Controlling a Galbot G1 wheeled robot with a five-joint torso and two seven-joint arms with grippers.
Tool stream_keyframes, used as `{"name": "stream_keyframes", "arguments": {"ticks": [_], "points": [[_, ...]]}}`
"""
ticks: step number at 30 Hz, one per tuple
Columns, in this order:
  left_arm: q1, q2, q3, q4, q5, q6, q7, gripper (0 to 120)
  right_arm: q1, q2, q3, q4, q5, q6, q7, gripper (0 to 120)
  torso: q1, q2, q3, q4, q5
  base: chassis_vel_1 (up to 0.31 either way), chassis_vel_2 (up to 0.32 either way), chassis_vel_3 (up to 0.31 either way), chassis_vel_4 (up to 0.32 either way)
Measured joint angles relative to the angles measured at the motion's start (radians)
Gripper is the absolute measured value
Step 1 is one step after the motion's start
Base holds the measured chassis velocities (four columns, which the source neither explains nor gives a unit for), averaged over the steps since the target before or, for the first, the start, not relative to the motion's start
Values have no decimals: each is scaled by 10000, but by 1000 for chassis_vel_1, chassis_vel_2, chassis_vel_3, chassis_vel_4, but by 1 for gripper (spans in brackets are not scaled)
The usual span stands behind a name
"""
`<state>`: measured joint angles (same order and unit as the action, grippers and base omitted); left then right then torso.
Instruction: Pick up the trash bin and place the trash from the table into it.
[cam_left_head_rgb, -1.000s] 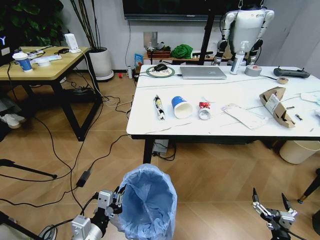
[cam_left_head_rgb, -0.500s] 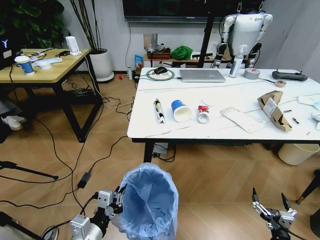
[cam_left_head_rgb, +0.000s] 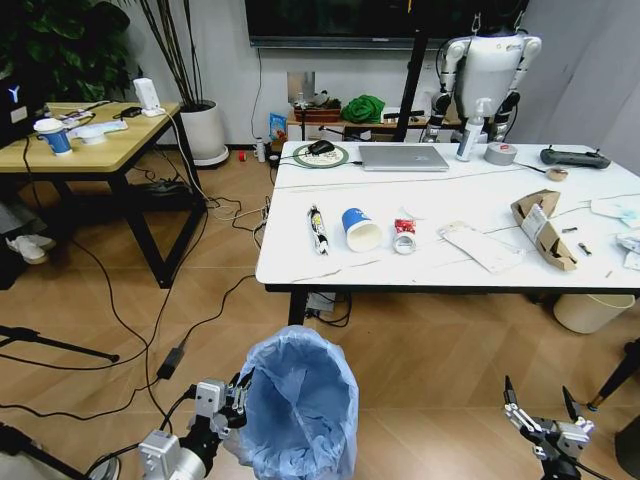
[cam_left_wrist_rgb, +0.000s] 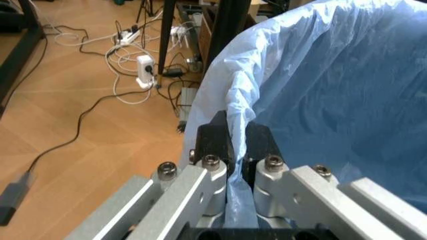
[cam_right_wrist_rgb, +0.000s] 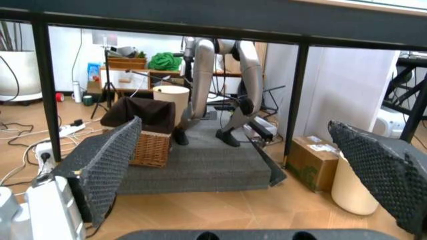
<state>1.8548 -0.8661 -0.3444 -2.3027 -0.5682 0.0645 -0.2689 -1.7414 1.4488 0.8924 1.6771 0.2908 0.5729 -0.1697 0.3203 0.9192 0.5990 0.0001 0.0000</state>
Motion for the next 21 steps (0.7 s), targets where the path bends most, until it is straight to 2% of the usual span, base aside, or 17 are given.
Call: {"name": "stream_keyframes", "arguments": {"ticks": [10, 21], "points": [[47, -119, 15, -109, -769, 214, -252, 0, 55, 1, -4, -96, 0, 23, -1, 100, 204, 474, 270, 0, 0, 0, 0, 0, 0], [118, -258, -81, -193, -1095, 340, -407, 0, 158, -78, -76, -150, 28, 17, -3, 100, 427, 983, 556, 0, 0, 0, 0, 0, 0]]}}
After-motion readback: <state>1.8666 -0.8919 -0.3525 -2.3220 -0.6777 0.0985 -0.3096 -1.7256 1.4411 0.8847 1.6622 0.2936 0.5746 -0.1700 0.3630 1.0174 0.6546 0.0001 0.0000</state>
